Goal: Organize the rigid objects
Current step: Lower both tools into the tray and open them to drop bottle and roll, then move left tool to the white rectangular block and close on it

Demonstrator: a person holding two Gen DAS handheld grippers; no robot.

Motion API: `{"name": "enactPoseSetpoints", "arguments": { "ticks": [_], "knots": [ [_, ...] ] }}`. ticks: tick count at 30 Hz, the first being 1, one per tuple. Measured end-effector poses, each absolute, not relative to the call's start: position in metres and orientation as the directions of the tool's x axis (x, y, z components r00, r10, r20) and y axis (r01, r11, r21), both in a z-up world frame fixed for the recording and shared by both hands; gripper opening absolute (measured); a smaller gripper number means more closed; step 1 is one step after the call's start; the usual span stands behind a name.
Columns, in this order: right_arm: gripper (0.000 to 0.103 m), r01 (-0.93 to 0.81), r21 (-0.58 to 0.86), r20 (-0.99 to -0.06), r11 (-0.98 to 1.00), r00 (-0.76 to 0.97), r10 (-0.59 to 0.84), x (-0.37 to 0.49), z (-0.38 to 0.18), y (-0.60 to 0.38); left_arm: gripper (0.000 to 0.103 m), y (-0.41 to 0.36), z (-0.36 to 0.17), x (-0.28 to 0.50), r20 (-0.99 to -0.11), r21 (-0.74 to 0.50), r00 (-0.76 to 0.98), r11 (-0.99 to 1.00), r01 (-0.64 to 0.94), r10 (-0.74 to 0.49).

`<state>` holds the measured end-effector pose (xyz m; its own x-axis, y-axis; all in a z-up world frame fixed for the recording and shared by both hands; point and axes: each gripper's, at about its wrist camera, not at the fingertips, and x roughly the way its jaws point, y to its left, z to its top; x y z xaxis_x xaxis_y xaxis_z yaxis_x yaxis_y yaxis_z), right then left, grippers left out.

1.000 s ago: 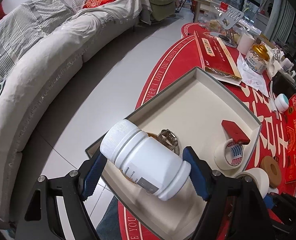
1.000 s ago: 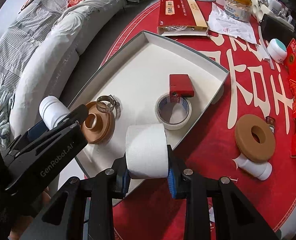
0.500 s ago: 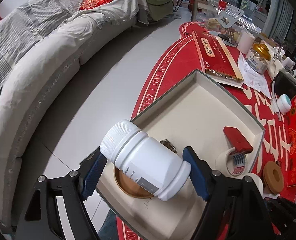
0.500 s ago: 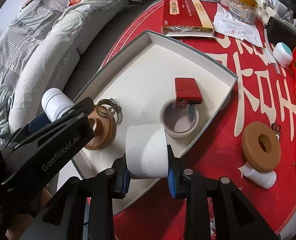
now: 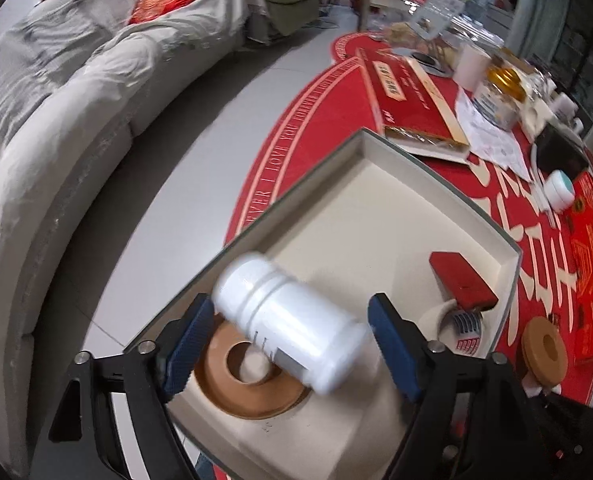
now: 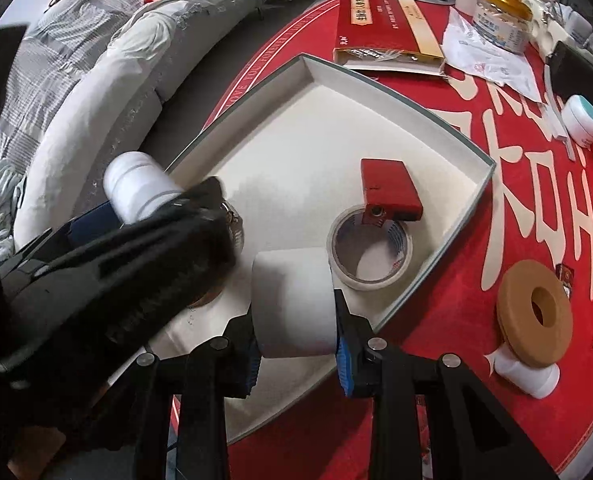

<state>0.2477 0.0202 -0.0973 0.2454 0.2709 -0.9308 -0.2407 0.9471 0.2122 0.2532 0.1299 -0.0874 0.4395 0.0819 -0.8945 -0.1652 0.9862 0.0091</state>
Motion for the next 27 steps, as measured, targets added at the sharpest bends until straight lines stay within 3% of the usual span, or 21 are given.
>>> {"name": "enactPoseSetpoints", "arguments": {
  "ticks": [1,2,3,4,10,15,20,27],
  "knots": [
    [0.057,-0.251,0.216,-0.929,0.944,0.243,0.278,0.248,-0.097,0.021,0.088,0.128,-0.089,0.254,-0.900,0.006,0.431,0.988,-0.153,0.072],
    [0.089,-0.255,0.216,-0.927,0.942,0.248,0.280,0.247,-0.096,0.021,0.093,0.128,-0.088,0.254,-0.900,-0.012,0.433,0.989,-0.150,0.055],
    [0.094,-0.265,0.192,-0.924,0.945,0.275,0.265,0.245,-0.092,0.021,0.097,0.129,-0.088,0.253,-0.897,-0.018,0.438,0.988,-0.151,0.051],
    [0.094,-0.273,0.168,-0.920,0.947,0.301,0.250,0.243,-0.089,0.021,0.102,0.129,-0.086,0.252,-0.895,-0.014,0.443,0.988,-0.156,0.057],
    [0.094,-0.290,0.098,-0.898,0.952,0.387,0.210,0.221,-0.069,0.001,0.103,0.130,-0.078,0.237,-0.889,-0.030,0.455,0.986,-0.164,0.049],
    [0.094,-0.105,0.125,-0.908,0.987,0.388,0.156,0.193,-0.075,-0.074,0.103,0.120,-0.067,0.204,-0.882,-0.055,0.472,0.993,-0.106,0.001],
    [0.094,0.154,0.188,-0.942,0.970,0.308,0.134,0.157,-0.107,-0.157,0.103,0.073,-0.064,0.150,-0.868,-0.051,0.491,0.996,0.069,-0.079],
    [0.094,0.290,0.214,-0.955,0.933,0.263,0.137,0.102,-0.127,-0.204,0.103,0.001,-0.098,0.108,-0.912,-0.047,0.397,0.989,0.142,-0.100]
  ]
}}
